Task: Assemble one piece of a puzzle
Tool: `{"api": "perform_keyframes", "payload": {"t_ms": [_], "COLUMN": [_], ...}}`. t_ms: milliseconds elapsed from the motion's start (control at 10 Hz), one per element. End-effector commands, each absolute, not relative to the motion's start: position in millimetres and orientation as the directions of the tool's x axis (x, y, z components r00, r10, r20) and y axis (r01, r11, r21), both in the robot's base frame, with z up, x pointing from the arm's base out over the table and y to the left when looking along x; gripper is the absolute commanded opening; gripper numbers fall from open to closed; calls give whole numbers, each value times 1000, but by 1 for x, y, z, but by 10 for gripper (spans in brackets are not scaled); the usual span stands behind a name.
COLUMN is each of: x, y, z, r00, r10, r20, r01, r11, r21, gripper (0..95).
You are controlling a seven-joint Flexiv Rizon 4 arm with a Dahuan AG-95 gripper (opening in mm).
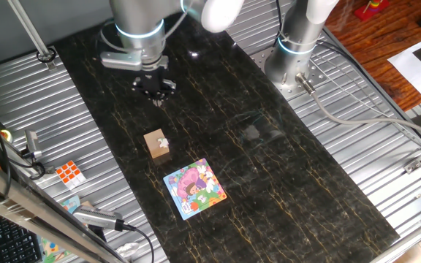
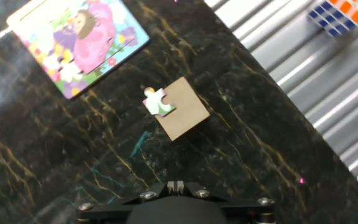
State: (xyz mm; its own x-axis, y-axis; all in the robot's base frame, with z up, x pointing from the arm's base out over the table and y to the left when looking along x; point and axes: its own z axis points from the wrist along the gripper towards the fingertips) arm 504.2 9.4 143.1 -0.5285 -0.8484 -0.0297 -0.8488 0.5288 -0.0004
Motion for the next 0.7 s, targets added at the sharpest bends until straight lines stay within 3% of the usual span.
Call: {"api": "perform_keyframes", "payload": {"t_ms": [100, 700], "x": [505, 505], "y": [12, 12], "z": [131, 131], "r00": [-483, -484], "r10": [-875, -875], "r20": [-36, -24], "r01": [-875, -875], "r11": [483, 485], "r21": [-1, -13], "gripper": [0, 0]}}
